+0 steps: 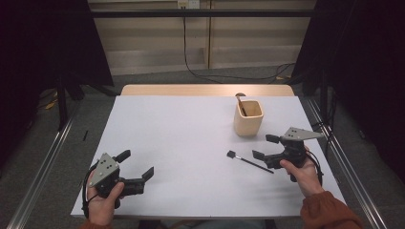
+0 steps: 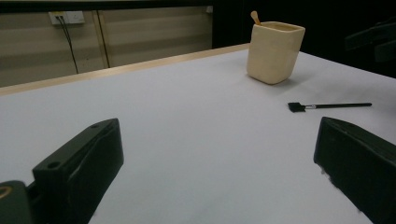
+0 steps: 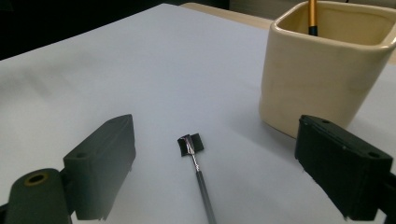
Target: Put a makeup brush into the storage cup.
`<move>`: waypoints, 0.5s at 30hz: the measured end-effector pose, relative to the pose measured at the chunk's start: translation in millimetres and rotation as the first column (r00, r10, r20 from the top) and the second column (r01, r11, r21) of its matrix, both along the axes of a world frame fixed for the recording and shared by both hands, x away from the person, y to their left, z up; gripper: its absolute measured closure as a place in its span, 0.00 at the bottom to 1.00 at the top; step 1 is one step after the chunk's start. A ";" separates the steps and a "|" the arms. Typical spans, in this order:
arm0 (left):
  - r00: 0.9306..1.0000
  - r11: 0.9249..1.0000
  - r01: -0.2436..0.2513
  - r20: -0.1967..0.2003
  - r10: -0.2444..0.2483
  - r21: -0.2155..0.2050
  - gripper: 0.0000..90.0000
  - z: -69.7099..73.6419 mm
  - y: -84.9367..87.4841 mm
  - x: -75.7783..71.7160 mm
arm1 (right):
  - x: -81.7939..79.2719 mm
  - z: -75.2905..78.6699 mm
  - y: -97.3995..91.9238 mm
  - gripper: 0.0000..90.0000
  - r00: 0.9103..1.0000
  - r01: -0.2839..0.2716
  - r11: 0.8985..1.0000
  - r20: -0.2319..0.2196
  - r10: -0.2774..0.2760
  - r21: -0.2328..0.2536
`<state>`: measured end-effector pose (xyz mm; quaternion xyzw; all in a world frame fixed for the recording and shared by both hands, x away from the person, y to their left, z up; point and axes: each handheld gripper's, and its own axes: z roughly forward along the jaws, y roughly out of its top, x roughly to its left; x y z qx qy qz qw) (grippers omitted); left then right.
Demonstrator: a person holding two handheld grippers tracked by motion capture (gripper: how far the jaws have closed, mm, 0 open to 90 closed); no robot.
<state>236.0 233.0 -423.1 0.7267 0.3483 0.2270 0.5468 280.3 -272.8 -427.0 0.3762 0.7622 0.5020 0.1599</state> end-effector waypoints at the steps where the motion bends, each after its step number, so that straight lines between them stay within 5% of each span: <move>1: 1.000 1.000 0.001 0.000 -0.001 -0.001 0.02 0.0 0.0 0.0 | 2.7 1.3 1.3 0.13 1.000 -0.017 1.000 -0.007 0.017 0.000; 5: 1.000 1.000 0.002 -0.003 -0.002 -0.008 0.02 -0.1 0.8 0.6 | 12.2 2.4 3.5 0.14 0.998 -0.040 0.999 -0.043 0.041 0.013; 15: 1.000 1.000 0.005 -0.004 -0.005 -0.001 0.02 -0.5 0.0 0.6 | 29.4 2.4 8.3 0.14 0.987 -0.112 0.991 -0.126 0.101 -0.078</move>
